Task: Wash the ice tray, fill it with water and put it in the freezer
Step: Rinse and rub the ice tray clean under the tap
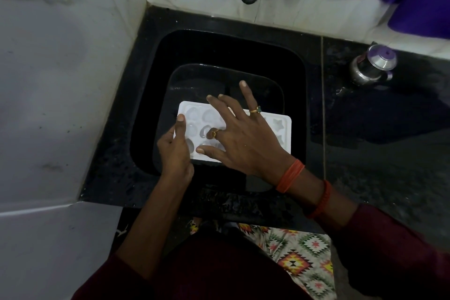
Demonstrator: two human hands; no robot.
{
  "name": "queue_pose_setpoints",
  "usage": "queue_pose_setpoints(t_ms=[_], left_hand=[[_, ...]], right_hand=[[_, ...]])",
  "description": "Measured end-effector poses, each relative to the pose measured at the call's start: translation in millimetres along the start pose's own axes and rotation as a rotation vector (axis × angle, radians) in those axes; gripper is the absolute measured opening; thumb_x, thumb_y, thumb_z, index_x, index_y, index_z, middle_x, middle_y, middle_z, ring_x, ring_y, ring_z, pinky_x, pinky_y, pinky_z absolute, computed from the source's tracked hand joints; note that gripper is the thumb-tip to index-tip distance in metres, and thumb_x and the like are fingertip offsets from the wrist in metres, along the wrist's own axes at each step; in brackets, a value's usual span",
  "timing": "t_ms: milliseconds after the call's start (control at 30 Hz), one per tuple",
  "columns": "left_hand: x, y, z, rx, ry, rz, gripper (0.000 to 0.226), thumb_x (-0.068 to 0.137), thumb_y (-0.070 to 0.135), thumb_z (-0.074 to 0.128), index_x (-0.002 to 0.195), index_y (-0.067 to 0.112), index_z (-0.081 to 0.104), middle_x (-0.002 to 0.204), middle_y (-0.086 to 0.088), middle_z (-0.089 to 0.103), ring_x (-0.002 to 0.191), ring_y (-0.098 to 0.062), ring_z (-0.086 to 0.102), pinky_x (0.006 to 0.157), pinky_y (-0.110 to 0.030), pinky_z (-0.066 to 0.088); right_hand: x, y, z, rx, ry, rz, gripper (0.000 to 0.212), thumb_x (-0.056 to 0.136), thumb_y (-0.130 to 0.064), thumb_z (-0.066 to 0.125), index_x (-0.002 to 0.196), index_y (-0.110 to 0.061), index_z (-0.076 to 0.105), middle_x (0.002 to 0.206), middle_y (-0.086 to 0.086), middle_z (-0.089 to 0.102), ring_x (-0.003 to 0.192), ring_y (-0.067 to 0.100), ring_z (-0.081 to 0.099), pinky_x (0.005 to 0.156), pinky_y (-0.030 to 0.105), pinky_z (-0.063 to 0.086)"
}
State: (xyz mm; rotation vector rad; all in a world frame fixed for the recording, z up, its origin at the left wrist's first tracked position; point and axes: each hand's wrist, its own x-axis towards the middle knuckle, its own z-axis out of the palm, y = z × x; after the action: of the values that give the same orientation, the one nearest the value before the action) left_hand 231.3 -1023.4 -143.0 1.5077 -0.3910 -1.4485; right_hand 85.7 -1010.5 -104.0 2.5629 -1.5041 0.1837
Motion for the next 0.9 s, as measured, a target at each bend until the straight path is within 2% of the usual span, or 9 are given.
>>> queue_pose_setpoints(t_ms=[100,233,367,500,667,833,900], left_hand=[[-1,0,1,-0.007,-0.005,-0.004,0.025,0.100,0.033,0.061,0.090,0.013,0.073,0.080,0.000,0.078,0.073,-0.015,0.074,0.060,-0.028,0.059],[-2,1,2,0.007,-0.002,0.005,0.027,0.099,0.035,0.062,0.088,0.014,0.073,0.080,-0.001,0.078,0.073,-0.017,0.074,0.068,-0.033,0.061],[-1,5,2,0.004,-0.001,0.014,0.025,0.100,0.034,0.061,0.087,0.015,0.072,0.076,0.001,0.077,0.069,-0.014,0.074,0.062,-0.029,0.059],[0,7,2,0.007,0.000,0.014,0.026,0.100,0.034,0.061,0.088,0.015,0.073,0.080,0.000,0.078,0.074,-0.017,0.074,0.065,-0.031,0.061],[-1,5,3,0.011,-0.002,0.017,0.026,0.099,0.035,0.062,0.090,0.014,0.074,0.087,-0.004,0.078,0.084,-0.023,0.074,0.077,-0.038,0.061],[0,4,3,0.011,-0.001,0.002,0.026,0.099,0.036,0.061,0.093,0.013,0.073,0.085,-0.003,0.078,0.080,-0.022,0.075,0.073,-0.037,0.062],[0,5,2,0.017,0.012,-0.003,0.026,0.099,0.038,0.062,0.094,0.015,0.073,0.087,-0.002,0.078,0.081,-0.021,0.075,0.076,-0.038,0.062]], right_hand=[[2,3,-1,-0.009,-0.010,-0.017,0.061,0.099,-0.069,0.036,0.096,-0.025,0.078,0.152,0.017,0.047,0.138,0.034,0.046,0.124,0.060,0.004],[7,6,-4,-0.035,-0.027,-0.029,0.066,0.100,-0.069,0.030,0.094,-0.024,0.077,0.156,0.017,0.041,0.139,0.035,0.044,0.124,0.059,0.002],[7,8,-3,-0.065,-0.058,-0.036,0.068,0.100,-0.071,0.026,0.104,-0.025,0.076,0.159,0.017,0.036,0.140,0.034,0.042,0.124,0.058,0.001],[5,8,0,-0.045,-0.063,-0.029,0.066,0.099,-0.071,0.029,0.110,-0.025,0.074,0.159,0.017,0.037,0.140,0.034,0.044,0.124,0.060,0.004],[6,3,2,-0.002,-0.046,0.005,0.063,0.098,-0.071,0.032,0.110,-0.024,0.073,0.158,0.017,0.037,0.140,0.031,0.044,0.123,0.060,0.004],[8,-4,2,-0.004,-0.080,0.002,0.070,0.097,-0.073,0.028,0.111,-0.021,0.072,0.160,0.017,0.035,0.142,0.030,0.041,0.124,0.059,0.001],[7,-7,1,-0.006,-0.097,-0.003,0.073,0.096,-0.075,0.027,0.112,-0.020,0.071,0.160,0.017,0.034,0.143,0.029,0.039,0.124,0.058,0.000]])
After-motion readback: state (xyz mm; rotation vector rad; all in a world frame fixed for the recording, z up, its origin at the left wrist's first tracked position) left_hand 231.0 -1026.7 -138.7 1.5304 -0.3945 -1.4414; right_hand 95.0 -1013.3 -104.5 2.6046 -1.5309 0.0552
